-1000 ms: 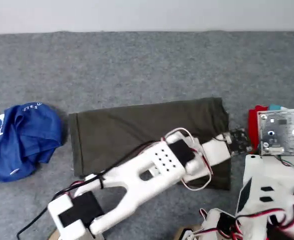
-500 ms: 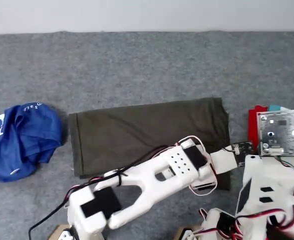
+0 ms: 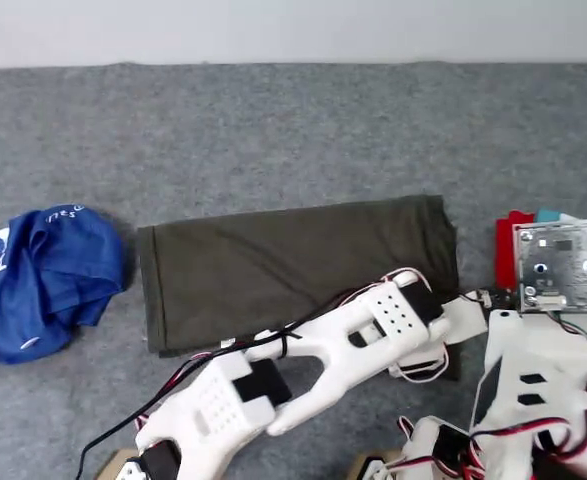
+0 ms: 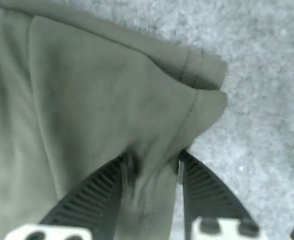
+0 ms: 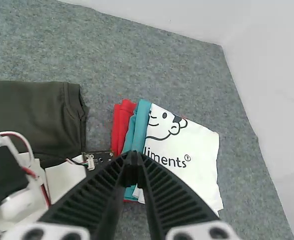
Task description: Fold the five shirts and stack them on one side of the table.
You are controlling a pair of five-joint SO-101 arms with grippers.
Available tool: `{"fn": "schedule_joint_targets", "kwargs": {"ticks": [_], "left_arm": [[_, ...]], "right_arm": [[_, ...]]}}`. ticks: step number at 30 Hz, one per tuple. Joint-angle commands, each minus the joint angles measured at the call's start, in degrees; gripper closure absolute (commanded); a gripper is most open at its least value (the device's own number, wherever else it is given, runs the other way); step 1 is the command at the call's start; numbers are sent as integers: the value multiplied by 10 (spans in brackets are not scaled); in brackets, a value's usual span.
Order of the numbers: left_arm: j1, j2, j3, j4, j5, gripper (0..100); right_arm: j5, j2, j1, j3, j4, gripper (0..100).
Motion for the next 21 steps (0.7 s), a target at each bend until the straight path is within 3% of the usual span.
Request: {"fn": "schedule_joint_targets", "kwargs": {"ticks": [1, 4, 13, 21], "left_arm": [[2, 24, -76, 27, -8, 895], [2, 40, -116, 44, -9, 985], [-16, 43, -213, 101, -9, 982], [-84, 47, -261, 97, -8, 982]], "right_arm": [[4, 3, 4, -21, 2, 989], [4, 3, 4, -21, 2, 989], [4, 3, 4, -21, 2, 989], [4, 2, 4, -21, 2, 989]]}}
